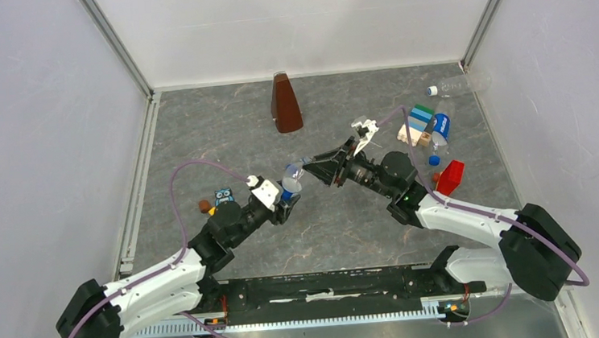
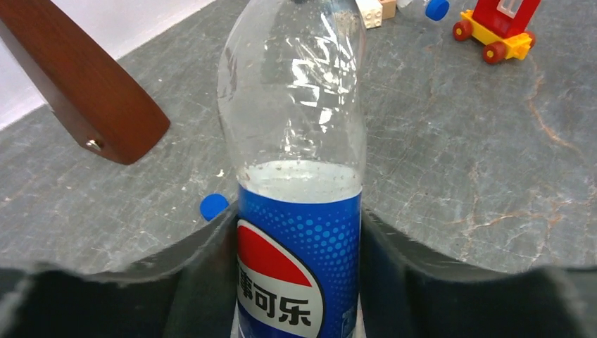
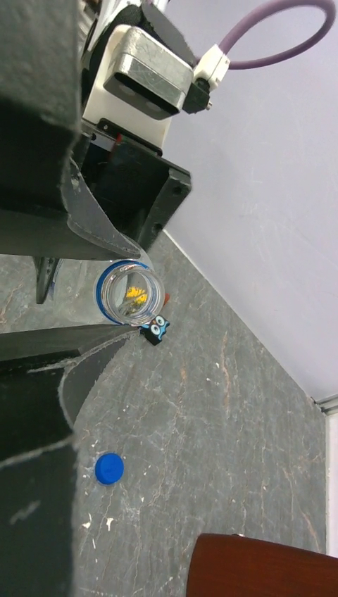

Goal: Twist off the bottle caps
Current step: Place the plastic bottle at the center of the board.

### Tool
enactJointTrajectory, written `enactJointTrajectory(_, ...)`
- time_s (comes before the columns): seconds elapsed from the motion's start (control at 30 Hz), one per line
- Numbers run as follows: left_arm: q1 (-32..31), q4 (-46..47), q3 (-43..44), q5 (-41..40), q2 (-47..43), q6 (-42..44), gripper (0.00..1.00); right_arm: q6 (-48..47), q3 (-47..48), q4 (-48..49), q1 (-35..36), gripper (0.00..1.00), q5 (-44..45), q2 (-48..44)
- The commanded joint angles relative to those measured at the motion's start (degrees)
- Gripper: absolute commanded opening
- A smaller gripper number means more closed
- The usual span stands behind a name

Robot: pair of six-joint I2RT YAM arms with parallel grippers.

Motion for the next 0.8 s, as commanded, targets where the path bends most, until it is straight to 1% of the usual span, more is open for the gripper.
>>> enactJointTrajectory(0.0,0.0,4.8,2.0,1.0,1.2,1.6,0.72,-5.1,3.0,-2.6,0.3,0.21,0.5,-0.9)
enactJointTrajectory(0.07,0.0,6.3,1.3,-2.1,1.1,1.7,0.83,-7.3,3.7,-5.4,0.3,0.19,1.7,-1.4)
enactJointTrajectory(0.1,0.1,6.9,1.1,-4.3,1.0,1.5,0.95,-8.3,4.1,-7.2,0.4,0.19,3.0,-1.7)
enactJointTrajectory(0.13,0.1,7.2,1.0,-6.0,0.6,1.5,1.00,-9.3,4.5,-8.9,0.3,0.19,4.5,-2.1)
enactJointTrajectory(0.27,0.1,4.1,3.9,-10.4,-0.7,2.6,1.00,-14.1,5.6,-15.1,0.3,0.18,11.4,-4.1)
enactJointTrajectory(0.37,0.3,0.5,7.1,-13.8,0.0,0.8,1.00,-16.9,6.0,-19.1,0.3,0.18,16.4,-6.1)
enactJointTrajectory(0.43,0.3,-0.2,8.2,-16.6,0.9,-2.4,1.00,-18.7,6.4,-20.8,0.3,0.17,19.3,-7.2)
enactJointTrajectory(0.5,0.3,-1.8,9.4,-19.7,1.5,-6.3,1.00,-20.8,8.4,-24.0,0.3,0.14,21.8,-7.2)
enactJointTrajectory(0.57,0.4,-4.0,10.2,-21.2,1.4,-9.6,1.00,-22.9,10.1,-26.4,0.3,0.14,25.0,-6.3)
enactJointTrajectory(0.63,0.4,-5.5,11.2,-21.7,1.2,-10.0,1.00,-24.7,12.0,-27.7,0.3,0.15,27.8,-4.7)
enactJointTrajectory(0.77,0.5,-7.6,12.6,-23.4,0.1,-10.2,1.00,-27.6,16.4,-27.7,0.3,0.15,30.2,0.2)
